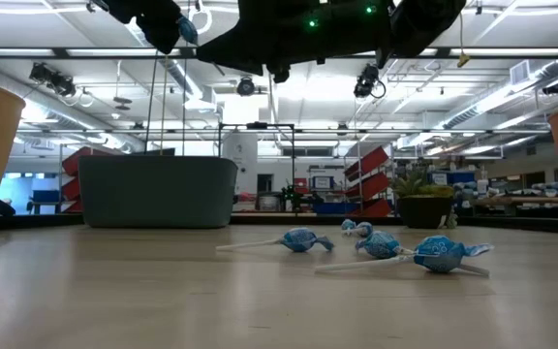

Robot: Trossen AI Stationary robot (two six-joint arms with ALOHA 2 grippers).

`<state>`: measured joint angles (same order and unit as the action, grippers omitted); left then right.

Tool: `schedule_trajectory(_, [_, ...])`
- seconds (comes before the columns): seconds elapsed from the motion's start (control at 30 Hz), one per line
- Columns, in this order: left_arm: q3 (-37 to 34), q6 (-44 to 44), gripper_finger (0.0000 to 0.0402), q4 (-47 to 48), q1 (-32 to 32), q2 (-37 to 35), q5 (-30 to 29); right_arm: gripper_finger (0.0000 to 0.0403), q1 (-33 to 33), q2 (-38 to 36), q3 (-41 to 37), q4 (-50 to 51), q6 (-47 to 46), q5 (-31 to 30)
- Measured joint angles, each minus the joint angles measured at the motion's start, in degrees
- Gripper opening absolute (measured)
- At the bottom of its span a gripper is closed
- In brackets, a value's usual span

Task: Sort candy
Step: Put the blue candy into the blue bin

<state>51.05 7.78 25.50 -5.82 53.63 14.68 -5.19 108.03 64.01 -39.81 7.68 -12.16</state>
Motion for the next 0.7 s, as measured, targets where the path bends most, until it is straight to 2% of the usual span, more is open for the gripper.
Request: schedule_trajectory(0.7, [0.0, -0.4, 0.0149, -1.4, 0.0, 4.1, 0.3, 0.0, 0.0, 0.0, 0.0, -0.4, 0.0, -0.2])
